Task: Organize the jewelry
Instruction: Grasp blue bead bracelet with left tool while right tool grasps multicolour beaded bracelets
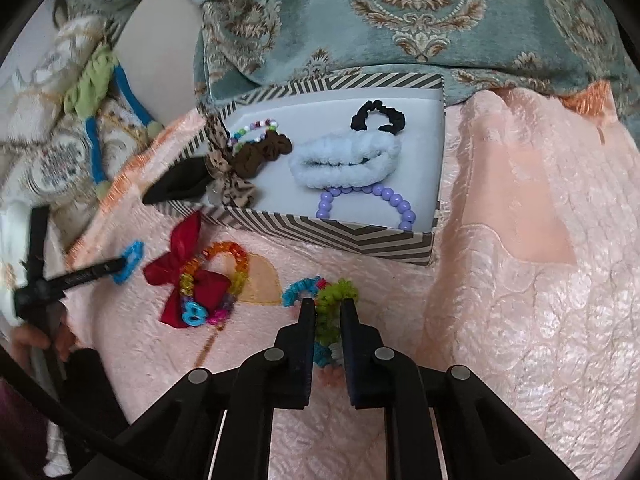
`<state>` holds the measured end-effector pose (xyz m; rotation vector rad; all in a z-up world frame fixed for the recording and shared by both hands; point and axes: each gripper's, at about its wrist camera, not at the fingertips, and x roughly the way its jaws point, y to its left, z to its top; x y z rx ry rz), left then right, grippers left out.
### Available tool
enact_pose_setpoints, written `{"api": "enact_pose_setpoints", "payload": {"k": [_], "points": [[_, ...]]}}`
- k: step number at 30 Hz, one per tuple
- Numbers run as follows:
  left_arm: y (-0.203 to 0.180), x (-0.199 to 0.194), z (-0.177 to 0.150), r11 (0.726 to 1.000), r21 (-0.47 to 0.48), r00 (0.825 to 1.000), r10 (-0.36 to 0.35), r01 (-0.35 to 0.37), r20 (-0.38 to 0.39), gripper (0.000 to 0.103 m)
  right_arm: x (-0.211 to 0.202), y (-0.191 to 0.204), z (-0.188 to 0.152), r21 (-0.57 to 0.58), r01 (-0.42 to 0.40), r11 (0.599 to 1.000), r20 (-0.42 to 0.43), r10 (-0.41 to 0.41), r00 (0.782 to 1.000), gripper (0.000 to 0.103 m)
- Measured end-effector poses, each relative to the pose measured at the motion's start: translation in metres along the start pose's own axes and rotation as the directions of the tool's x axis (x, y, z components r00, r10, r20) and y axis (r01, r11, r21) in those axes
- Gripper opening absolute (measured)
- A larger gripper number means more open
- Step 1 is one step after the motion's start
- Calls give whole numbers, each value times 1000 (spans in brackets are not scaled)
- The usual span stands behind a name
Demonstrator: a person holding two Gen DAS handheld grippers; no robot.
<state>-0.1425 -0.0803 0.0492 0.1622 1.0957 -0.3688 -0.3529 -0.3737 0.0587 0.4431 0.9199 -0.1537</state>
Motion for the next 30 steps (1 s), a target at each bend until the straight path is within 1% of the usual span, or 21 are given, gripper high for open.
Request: {"api": "enact_pose_setpoints", "payload": {"k": [3, 5, 7, 8, 10, 13, 14, 16, 19, 20, 22, 23, 24, 25, 27, 30], "points": [[4, -6, -1, 1000, 0, 1000, -15, 15, 9, 19, -10, -5, -1, 26, -19, 999, 16, 19, 1000, 11], [4, -11, 0, 1000, 2, 1000, -17, 17, 18, 15, -16, -8, 0, 31, -21, 999, 23, 20, 1000, 11], [4, -17, 0, 1000, 2, 999, -21, 21, 26, 13, -22, -9, 1, 37, -22, 999, 33, 21, 999, 11], [4, -20, 0, 1000, 0, 999, -29, 29, 29, 10, -26, -10, 1, 44, -32, 999, 40, 30, 999, 11], [5, -26, 0, 998, -5, 998, -56, 56, 30, 9, -31, -10, 2, 46, -36, 998, 50, 34, 998, 11], [0, -35, -1, 998, 15, 997, -70, 69, 41, 9, -29, -8, 4, 22, -17, 1000, 53, 16, 998, 11], [-3, -38, -2, 997, 23, 996, -76, 75, 42, 9, -22, -6, 3, 19, -3, 1000, 35, 2, 999, 16], [-6, -40, -4, 996, 31, 996, -83, 82, 39, 9, -13, -6, 2, 22, 19, 1000, 6, -19, 1000, 21], [-5, -37, -5, 997, 18, 997, -71, 70, 31, 9, -2, -4, 0, 29, 9, 1000, -7, -8, 1000, 22], [-2, -35, -6, 998, 4, 997, -70, 70, 27, 11, 3, -2, -1, 26, 14, 1000, -15, -13, 1000, 22], [4, -28, -4, 997, -30, 997, -77, 77, 2, 22, 7, 0, -1, 18, 13, 1000, -27, -12, 1000, 23], [7, -26, -4, 996, -42, 997, -82, 82, -4, 35, 10, 0, -1, 16, 13, 1000, -35, -13, 999, 26], [11, -25, -5, 994, -61, 996, -93, 93, -5, 44, 12, 0, -1, 15, 17, 1000, -39, -16, 999, 27], [13, -24, -5, 992, -77, 995, -102, 101, -3, 45, 14, 0, -1, 16, 20, 1000, -40, -19, 999, 29], [15, -18, -6, 991, -92, 995, -103, 100, -19, 46, 16, -3, -1, 30, 14, 999, -38, -13, 999, 29], [11, -9, -8, 994, -87, 997, -67, 63, -39, 46, 19, -4, -1, 42, 6, 999, -33, -4, 999, 29]]}}
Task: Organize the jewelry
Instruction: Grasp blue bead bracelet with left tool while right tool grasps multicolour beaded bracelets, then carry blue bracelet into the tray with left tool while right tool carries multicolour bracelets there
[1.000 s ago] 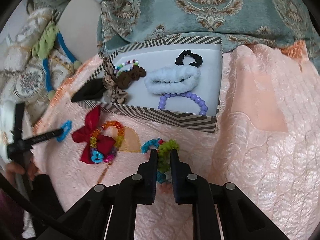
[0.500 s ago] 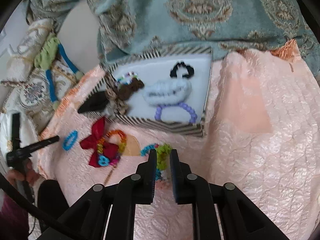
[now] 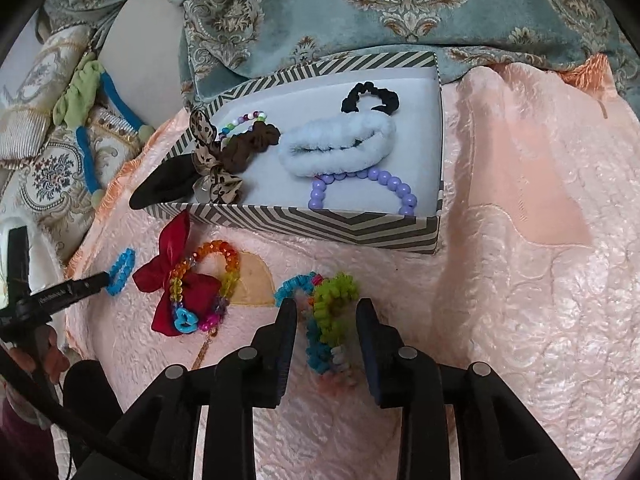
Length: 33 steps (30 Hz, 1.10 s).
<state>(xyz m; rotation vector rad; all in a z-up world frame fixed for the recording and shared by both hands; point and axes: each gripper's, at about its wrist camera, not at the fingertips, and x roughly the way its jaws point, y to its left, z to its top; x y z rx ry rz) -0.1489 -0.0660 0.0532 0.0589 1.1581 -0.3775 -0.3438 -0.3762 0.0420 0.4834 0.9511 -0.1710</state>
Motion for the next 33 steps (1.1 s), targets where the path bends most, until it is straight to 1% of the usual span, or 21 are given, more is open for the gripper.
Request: {"api": "enact_pose_setpoints", "payload": {"k": [1, 3, 4, 6, 7, 8, 9, 12, 17, 20, 24, 29, 33], "points": [[-1, 3, 1, 1000, -2, 1000, 9, -9, -3, 46, 0, 1, 0, -6, 3, 1000, 4, -3, 1000, 29], [-2, 8, 2, 1000, -23, 1000, 19, -19, 3, 46, 0, 6, -1, -34, 15, 999, 6, -14, 1000, 20], [-3, 9, 3, 999, -28, 1000, 22, -22, 10, 46, -1, 7, -1, -40, 13, 999, 6, -13, 1000, 14], [-8, 11, 4, 999, -8, 999, 31, -31, 25, 45, -2, 9, -2, -53, 9, 999, 7, -9, 1000, 12], [-12, 12, 3, 999, 14, 999, 42, -42, 31, 40, -4, 10, -2, -59, 12, 998, 12, -11, 1000, 12], [-14, 13, 3, 998, 27, 998, 50, -51, 35, 22, -7, 11, -3, -62, 12, 998, 17, -11, 1000, 12], [-16, 13, 3, 997, 43, 997, 68, -70, 39, 18, -10, 12, -2, -62, 7, 998, 22, -6, 1000, 12], [-11, 6, 1, 998, 42, 998, 36, -38, 44, 10, -24, 15, -1, -64, -13, 998, 48, 16, 999, 12], [-5, -21, 4, 997, 30, 996, -76, 75, 42, 10, -53, 24, 4, -75, -49, 996, 102, 57, 993, 12], [-14, -39, 4, 994, 60, 994, -91, 87, 67, 10, -68, 28, 7, -73, -67, 995, 130, 77, 988, 12], [-27, -63, 3, 989, 97, 987, -123, 113, 99, 10, -84, 33, 10, -84, -70, 994, 156, 83, 984, 12], [-39, -82, 7, 985, 130, 983, -131, 114, 129, 10, -101, 39, 14, -100, -85, 991, 175, 102, 979, 12], [-50, -98, 11, 980, 160, 977, -141, 116, 158, 10, -113, 40, 19, -108, -81, 991, 196, 101, 975, 12]]}}
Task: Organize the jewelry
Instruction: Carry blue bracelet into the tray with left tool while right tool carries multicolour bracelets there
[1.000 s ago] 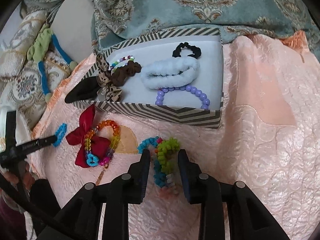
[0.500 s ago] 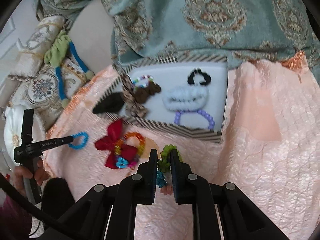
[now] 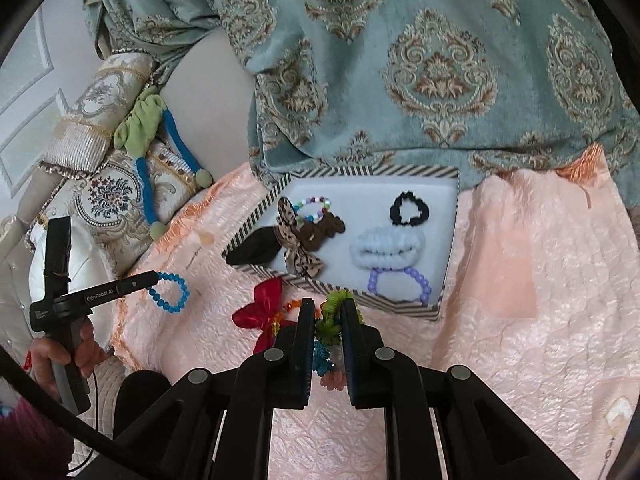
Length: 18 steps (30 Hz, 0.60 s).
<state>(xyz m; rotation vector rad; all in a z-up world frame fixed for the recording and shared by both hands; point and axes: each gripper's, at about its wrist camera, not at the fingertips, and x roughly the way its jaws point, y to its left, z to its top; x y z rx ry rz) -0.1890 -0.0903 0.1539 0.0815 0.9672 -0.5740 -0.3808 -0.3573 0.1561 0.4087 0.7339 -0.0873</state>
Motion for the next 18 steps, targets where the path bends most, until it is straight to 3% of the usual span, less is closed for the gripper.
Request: {"api": "enact_pose_setpoints", "payload": {"k": [18], "points": [[-53, -7, 21, 993, 117, 999, 21, -27, 48, 10, -6, 7, 21, -45, 19, 999, 16, -18, 1000, 12]]}}
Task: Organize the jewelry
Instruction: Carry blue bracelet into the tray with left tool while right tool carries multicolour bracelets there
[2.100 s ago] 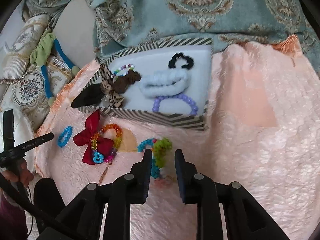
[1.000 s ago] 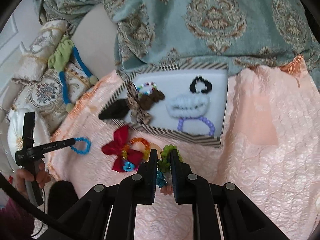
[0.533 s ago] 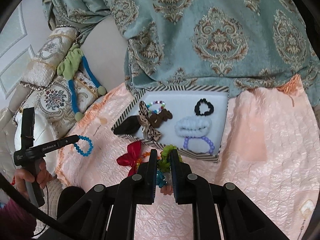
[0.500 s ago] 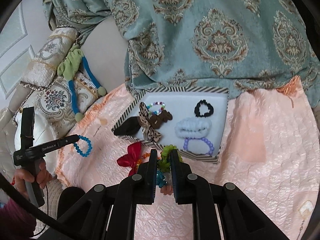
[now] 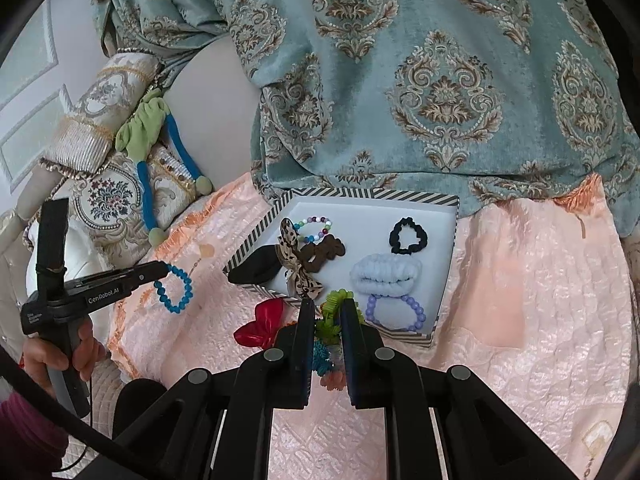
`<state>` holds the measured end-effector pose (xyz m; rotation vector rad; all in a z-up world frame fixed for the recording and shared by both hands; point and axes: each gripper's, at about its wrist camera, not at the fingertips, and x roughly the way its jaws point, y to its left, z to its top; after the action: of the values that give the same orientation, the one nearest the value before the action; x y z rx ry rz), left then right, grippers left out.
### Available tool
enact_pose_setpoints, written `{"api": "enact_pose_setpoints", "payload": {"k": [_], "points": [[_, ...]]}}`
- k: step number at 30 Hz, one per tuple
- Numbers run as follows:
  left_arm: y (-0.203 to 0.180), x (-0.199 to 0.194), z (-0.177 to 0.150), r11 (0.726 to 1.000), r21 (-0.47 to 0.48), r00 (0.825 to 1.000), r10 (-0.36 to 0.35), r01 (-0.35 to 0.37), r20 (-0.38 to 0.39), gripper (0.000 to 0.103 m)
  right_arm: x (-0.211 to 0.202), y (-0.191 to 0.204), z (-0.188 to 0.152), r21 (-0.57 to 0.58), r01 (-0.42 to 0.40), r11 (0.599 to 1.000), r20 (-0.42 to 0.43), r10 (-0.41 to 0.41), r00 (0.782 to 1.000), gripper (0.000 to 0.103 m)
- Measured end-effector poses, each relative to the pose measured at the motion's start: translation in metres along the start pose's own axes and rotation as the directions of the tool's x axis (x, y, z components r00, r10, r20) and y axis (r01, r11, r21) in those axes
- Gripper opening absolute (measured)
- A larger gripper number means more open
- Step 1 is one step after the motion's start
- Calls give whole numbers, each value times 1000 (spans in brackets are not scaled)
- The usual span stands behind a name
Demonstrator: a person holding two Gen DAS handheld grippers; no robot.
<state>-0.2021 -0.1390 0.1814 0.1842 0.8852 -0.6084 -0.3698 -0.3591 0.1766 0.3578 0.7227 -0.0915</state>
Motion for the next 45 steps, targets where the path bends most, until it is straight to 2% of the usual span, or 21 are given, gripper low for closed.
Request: {"api": "enact_pose_setpoints", "payload": {"k": [17, 33, 45], "points": [[-31, 30, 30, 995, 89, 999, 43, -43, 2, 10, 28, -7, 28, -16, 10, 1000, -14, -10, 1000, 12], [-59, 74, 64, 987, 146, 998, 65, -64, 2, 10, 78, -22, 54, -28, 25, 999, -69, -26, 997, 12], [-67, 126, 98, 990, 131, 998, 51, -46, -38, 10, 129, -30, 75, -28, 15, 999, -110, -18, 994, 12]]}}
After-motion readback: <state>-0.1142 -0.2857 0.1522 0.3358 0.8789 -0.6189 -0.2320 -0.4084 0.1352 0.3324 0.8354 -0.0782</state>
